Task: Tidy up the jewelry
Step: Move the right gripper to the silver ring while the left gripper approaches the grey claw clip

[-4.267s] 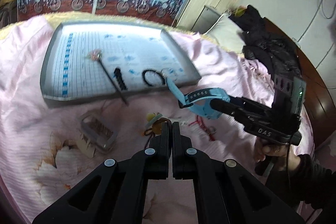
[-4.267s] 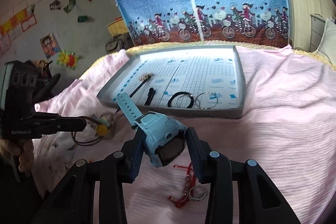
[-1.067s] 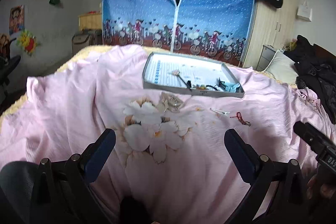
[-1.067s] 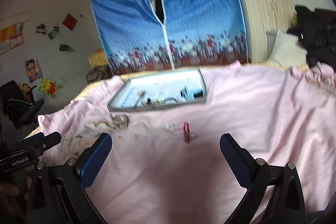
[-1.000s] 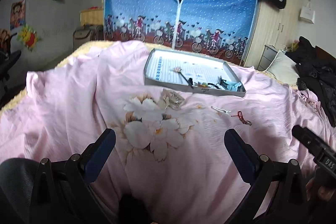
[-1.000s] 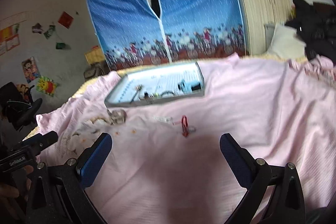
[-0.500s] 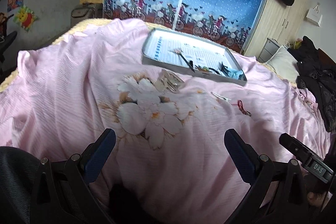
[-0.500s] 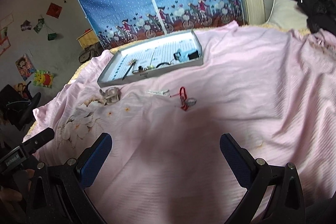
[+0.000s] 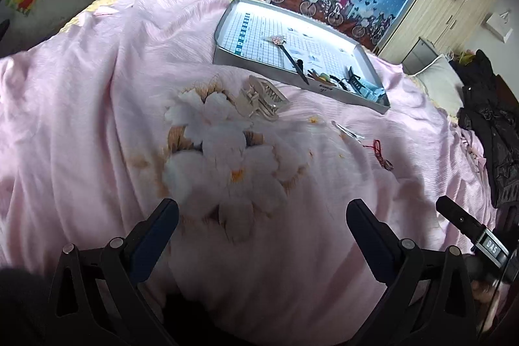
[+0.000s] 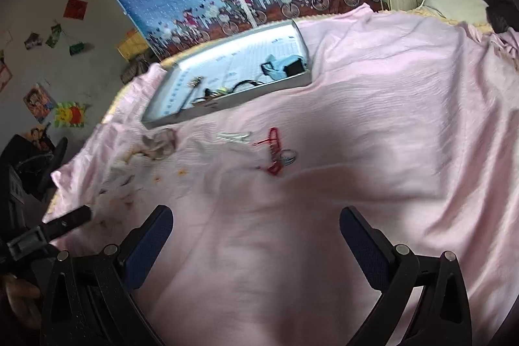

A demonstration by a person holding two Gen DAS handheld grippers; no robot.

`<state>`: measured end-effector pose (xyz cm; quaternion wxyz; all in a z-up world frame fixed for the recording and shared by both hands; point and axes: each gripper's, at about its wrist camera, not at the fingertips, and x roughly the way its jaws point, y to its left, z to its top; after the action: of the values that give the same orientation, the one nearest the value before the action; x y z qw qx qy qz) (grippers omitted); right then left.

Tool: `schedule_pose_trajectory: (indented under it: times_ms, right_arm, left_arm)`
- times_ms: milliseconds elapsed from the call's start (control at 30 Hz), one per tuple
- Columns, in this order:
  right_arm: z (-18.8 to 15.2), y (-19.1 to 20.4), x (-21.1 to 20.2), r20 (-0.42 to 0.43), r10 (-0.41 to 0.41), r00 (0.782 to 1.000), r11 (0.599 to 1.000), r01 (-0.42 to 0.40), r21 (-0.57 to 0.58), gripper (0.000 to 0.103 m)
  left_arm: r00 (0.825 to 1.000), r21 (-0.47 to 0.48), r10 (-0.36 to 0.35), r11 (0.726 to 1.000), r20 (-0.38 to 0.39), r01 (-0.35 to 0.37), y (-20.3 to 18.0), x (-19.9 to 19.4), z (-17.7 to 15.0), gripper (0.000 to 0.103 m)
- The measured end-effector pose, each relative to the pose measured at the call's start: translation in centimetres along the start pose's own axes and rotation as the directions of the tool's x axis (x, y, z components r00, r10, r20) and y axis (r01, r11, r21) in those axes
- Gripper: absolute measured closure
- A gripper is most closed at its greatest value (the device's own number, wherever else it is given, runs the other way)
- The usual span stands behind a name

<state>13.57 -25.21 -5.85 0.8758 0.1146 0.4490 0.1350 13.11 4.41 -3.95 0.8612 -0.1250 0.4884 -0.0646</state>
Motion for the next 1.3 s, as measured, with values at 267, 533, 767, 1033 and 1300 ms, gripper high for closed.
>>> schedule_pose_trajectory:
  times_ms: [267, 533, 767, 1033, 1300]
  right_arm:
    - [2.8, -1.3, 4.9, -0.12, -0.013, 0.993, 0.998, 0.006, -0.059, 0.018]
    - [3.3, -1.3, 7.8, -0.146, -0.033, 0.989, 0.993, 0.015, -0.119, 0.037]
    - [3.5, -0.8, 9.4, -0.142, -0.036, 0.989, 0.992, 0.017, -0.127, 0.056]
    - [3.8, -0.9, 10.1, -0.136, 0.023, 0.99, 0.998, -0.031, -0.061, 0.068]
    - [3.4, 0.8, 9.9, -0.136, 0.054, 0.989, 0.989, -0.072, -0.13, 0.068]
  left_arm:
    - [0.99, 0.15, 0.043, 0.988, -0.136, -0.023, -1.2, 4.8, 4.1, 0.002]
    - [0.994, 0.242, 0.069, 0.969, -0.081, -0.047, -0.5, 8.7, 7.8, 0.002]
    - [0.988, 0.421, 0.148, 0.899, -0.041, -0.117, -1.8, 12.3, 8.6, 0.002]
    - [0.996, 0.428, 0.061, 0.903, -0.071, -0.025, -1.5, 14.4, 9.6, 0.003]
    - [0.991, 0.43, 0.009, 0.901, -0.13, 0.048, -2.2, 14.4, 9.3, 0.033]
